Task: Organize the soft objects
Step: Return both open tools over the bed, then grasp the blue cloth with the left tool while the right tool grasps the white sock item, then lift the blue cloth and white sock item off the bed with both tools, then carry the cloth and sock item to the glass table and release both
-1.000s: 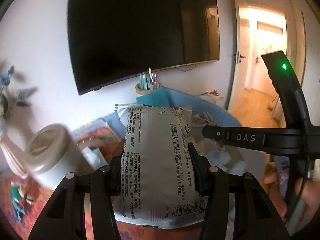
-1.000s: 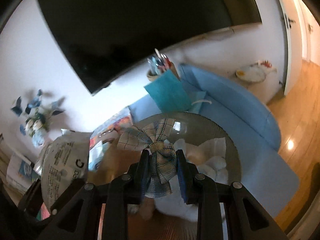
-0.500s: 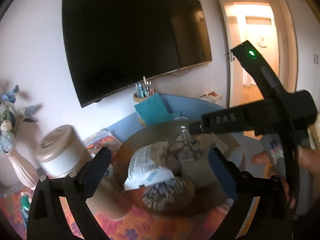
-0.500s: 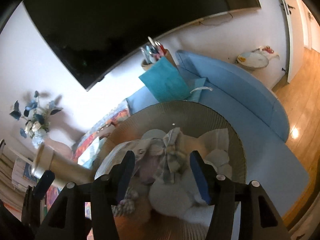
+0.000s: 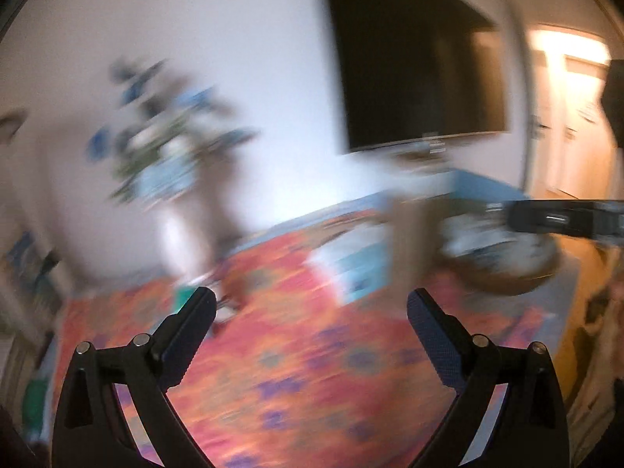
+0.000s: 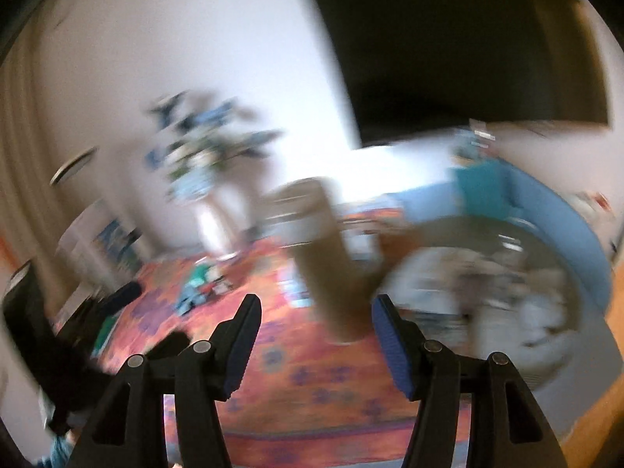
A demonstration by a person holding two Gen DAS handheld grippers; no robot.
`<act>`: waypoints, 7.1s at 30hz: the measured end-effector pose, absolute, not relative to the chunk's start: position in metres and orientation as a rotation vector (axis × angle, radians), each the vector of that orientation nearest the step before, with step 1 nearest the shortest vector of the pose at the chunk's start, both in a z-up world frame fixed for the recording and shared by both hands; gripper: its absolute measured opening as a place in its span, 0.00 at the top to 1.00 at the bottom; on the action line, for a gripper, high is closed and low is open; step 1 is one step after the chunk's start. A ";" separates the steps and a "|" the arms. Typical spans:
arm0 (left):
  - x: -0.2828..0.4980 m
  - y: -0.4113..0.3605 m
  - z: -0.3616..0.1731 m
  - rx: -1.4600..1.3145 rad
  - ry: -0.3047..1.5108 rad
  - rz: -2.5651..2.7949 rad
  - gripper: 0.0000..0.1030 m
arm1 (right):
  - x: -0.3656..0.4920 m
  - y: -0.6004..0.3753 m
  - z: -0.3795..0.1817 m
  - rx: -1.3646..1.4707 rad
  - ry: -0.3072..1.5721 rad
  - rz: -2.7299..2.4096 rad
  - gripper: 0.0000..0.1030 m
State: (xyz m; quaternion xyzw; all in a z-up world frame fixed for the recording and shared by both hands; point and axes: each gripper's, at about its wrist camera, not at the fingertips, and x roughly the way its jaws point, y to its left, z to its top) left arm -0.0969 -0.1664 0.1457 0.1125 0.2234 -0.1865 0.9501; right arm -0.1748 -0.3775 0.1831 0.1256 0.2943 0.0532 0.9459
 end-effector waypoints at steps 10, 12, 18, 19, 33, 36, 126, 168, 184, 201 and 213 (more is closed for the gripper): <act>-0.022 -0.001 0.072 -0.019 0.636 -0.088 0.05 | -0.107 -0.181 0.142 -0.100 0.709 0.276 0.15; -0.016 0.017 0.051 -0.094 0.663 -0.087 0.05 | -0.085 -0.155 0.118 -0.163 0.763 0.257 0.15; -0.009 0.030 0.040 -0.203 0.719 -0.144 0.05 | -0.031 -0.139 0.058 -0.172 0.834 0.209 0.15; -0.008 0.030 0.041 -0.208 0.724 -0.149 0.05 | -0.024 -0.141 0.052 -0.156 0.836 0.203 0.15; -0.003 0.029 0.036 -0.217 0.759 -0.194 0.05 | -0.002 -0.163 0.027 -0.031 0.863 0.081 0.12; -0.003 0.026 0.036 -0.198 0.756 -0.185 0.05 | -0.002 -0.158 0.025 -0.062 0.870 0.077 0.12; 0.022 -0.009 0.021 0.068 0.858 -0.203 0.81 | 0.001 -0.190 0.003 -0.039 0.873 0.191 0.73; -0.019 -0.043 0.039 -0.040 0.870 -0.254 0.86 | -0.133 -0.309 0.040 0.317 0.749 0.262 0.73; -0.121 -0.284 0.135 0.212 0.582 -0.878 0.86 | -0.216 -0.448 0.135 0.376 0.451 0.005 0.73; -0.013 -0.448 0.152 0.097 0.638 -0.846 0.52 | -0.140 -0.605 0.119 0.647 0.631 -0.264 0.35; -0.065 -0.390 0.154 -0.033 0.587 -0.975 0.02 | -0.202 -0.602 0.112 0.709 0.550 -0.209 0.31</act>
